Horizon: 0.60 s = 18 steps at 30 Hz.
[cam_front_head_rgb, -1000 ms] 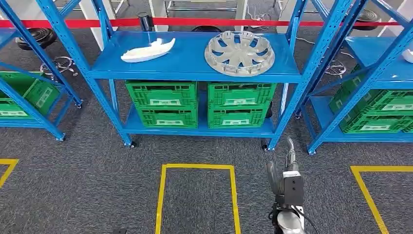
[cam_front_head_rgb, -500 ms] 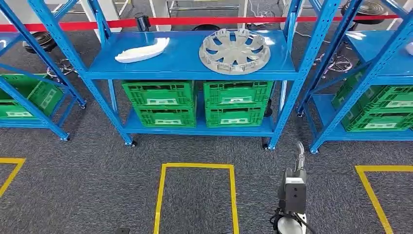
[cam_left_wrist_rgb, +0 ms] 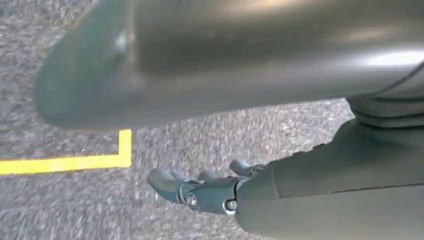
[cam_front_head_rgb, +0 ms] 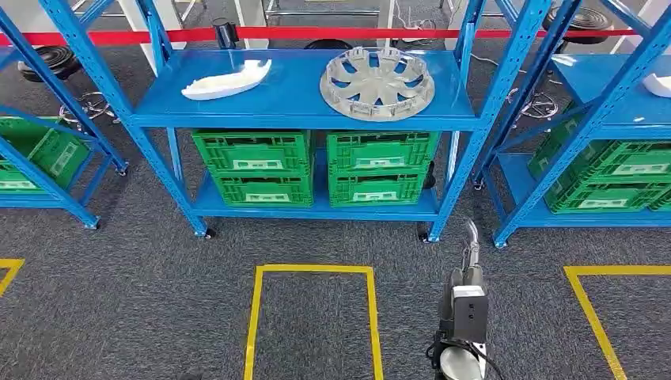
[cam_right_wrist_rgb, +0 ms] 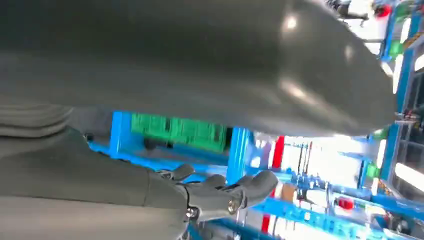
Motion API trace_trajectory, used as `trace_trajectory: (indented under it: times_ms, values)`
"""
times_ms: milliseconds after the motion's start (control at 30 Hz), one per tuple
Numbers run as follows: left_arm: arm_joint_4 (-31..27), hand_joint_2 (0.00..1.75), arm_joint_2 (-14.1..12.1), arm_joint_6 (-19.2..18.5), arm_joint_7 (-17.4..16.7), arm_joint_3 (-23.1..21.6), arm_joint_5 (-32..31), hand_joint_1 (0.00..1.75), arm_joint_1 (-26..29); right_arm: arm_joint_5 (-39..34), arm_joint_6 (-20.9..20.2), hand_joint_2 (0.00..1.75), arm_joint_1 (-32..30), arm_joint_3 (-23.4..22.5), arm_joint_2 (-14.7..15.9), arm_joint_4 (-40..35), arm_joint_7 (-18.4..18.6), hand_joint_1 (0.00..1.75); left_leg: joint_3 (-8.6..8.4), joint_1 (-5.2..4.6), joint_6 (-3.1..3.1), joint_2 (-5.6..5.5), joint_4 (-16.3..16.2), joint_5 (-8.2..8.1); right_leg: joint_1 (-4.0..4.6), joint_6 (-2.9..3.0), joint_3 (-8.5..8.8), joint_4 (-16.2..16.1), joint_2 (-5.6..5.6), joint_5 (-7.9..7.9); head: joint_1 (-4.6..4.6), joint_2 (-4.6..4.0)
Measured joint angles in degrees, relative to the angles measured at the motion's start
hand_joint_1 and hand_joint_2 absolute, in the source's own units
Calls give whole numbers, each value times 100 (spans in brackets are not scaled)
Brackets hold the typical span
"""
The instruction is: Take the parts from the cabinet and place them on the table.
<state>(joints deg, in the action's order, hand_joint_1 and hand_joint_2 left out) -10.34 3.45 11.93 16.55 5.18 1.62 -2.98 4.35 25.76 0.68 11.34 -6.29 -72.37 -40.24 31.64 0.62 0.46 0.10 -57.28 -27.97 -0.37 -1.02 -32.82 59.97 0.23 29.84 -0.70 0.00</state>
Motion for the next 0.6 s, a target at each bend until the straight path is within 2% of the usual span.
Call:
trace_trajectory:
  times_ms: [33,100,133,167,200,267,300,333,367,433,500,533,600]
  values:
    - [0,0,-9,2,9,22,4,0,-7,-17,-72,0,0,13,-2,-39,-4,0,0,1,33,9,3,-3,-12,-13,-154,311,1,190,35,0]
    - [0,0,-4,11,33,46,15,0,-4,35,-107,0,-25,31,0,-52,0,0,0,-4,56,15,-5,-21,-18,-43,-628,1255,1,587,57,0]
    - [0,0,-4,13,35,63,22,0,0,48,-144,0,-48,31,0,-57,0,0,-2,-4,58,15,-13,-29,-18,-52,-806,1568,1,647,61,0]
    - [2,0,0,15,35,76,35,0,4,46,-242,0,-69,28,0,-63,2,0,-11,-4,53,10,-20,-41,-22,-56,-860,1610,1,570,70,0]
    - [2,0,2,17,39,79,37,0,8,48,-336,0,-83,30,4,-95,4,0,-28,-2,44,5,-30,-57,-29,-54,-774,1380,0,370,89,0]
    - [2,0,4,20,48,81,37,0,4,181,-336,0,-95,31,4,-220,2,0,-80,3,9,2,-67,-114,-42,-41,-303,377,-7,-178,103,0]
    - [2,0,7,20,50,83,35,0,4,243,-308,0,-96,35,4,-275,2,0,-90,0,-20,5,-90,-148,-47,-31,-122,-22,-24,-243,111,0]
    - [2,0,4,20,48,87,35,0,-5,275,-284,0,-99,39,4,-312,2,0,-73,-48,-70,-2,-129,-189,-7,15,-84,-73,-16,-152,114,0]
    - [2,0,4,20,50,92,24,0,-4,301,-266,0,-127,48,4,-371,2,0,-82,-42,-98,-2,-107,-196,-20,63,-90,-64,-10,-151,94,0]
    - [2,0,7,17,50,101,2,0,-1,319,-244,0,-164,48,17,-474,2,0,-126,-20,-171,3,-55,-204,16,138,-82,-67,-4,-118,87,0]
    - [-11,0,4,20,50,113,-7,0,-4,352,-240,0,-190,50,20,-595,0,0,-159,-13,-237,9,-143,-277,-38,213,30,-137,0,-115,79,0]
    - [-11,0,13,17,55,114,-7,0,-10,363,-231,0,-194,52,22,-640,-7,0,-2,-12,-261,5,-446,-415,-44,252,74,-149,-8,-83,22,0]
    - [-9,0,13,17,61,116,-9,0,-1,374,-233,0,-228,68,26,-697,-2,0,543,1,-296,7,-1402,-781,-35,282,130,-148,-12,-12,-4,0]
